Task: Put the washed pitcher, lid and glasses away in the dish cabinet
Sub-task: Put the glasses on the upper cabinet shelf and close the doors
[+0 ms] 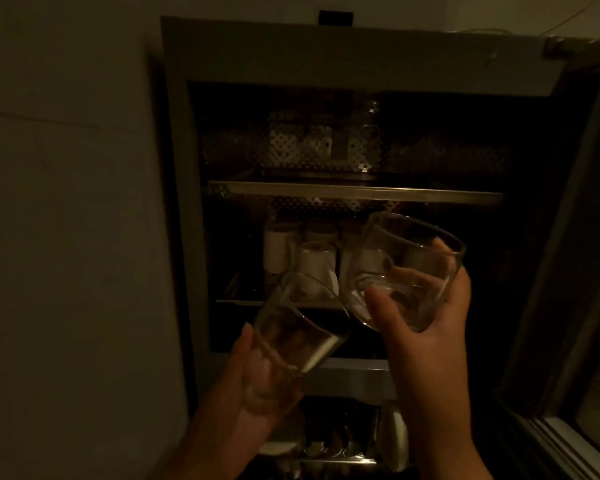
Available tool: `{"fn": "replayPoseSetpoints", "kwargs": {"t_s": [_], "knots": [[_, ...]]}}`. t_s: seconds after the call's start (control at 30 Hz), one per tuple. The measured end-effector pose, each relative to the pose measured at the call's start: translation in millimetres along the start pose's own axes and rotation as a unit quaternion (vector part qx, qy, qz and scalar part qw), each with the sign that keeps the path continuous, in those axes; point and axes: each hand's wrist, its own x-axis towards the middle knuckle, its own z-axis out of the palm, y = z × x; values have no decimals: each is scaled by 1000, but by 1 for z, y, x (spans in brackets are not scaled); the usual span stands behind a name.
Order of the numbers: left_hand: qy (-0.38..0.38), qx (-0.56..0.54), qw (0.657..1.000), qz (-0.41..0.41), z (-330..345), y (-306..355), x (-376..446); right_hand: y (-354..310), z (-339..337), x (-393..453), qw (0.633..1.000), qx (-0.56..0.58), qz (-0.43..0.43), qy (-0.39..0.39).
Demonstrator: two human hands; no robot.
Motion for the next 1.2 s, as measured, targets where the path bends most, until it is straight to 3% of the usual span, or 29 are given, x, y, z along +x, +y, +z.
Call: {"fn": "replayPoseSetpoints", "kwargs": {"t_s": [0.27, 0.43, 0.7, 0.83, 1.2], "knots": [[-5, 93, 990, 104, 4, 37, 20, -1, -23, 43, 997, -38, -22, 70], [25, 125, 973, 193, 21, 53, 24, -7, -33, 72, 992, -53, -86, 74], [48, 168, 929, 327, 42, 59, 40, 5, -44, 93, 991, -49, -100, 74], [67, 199, 911, 354, 49, 57, 47, 12, -48, 99, 991, -36, -105, 71], [101, 194, 892, 395, 59, 35, 71, 27, -68, 106, 978, -130, -149, 69]]}}
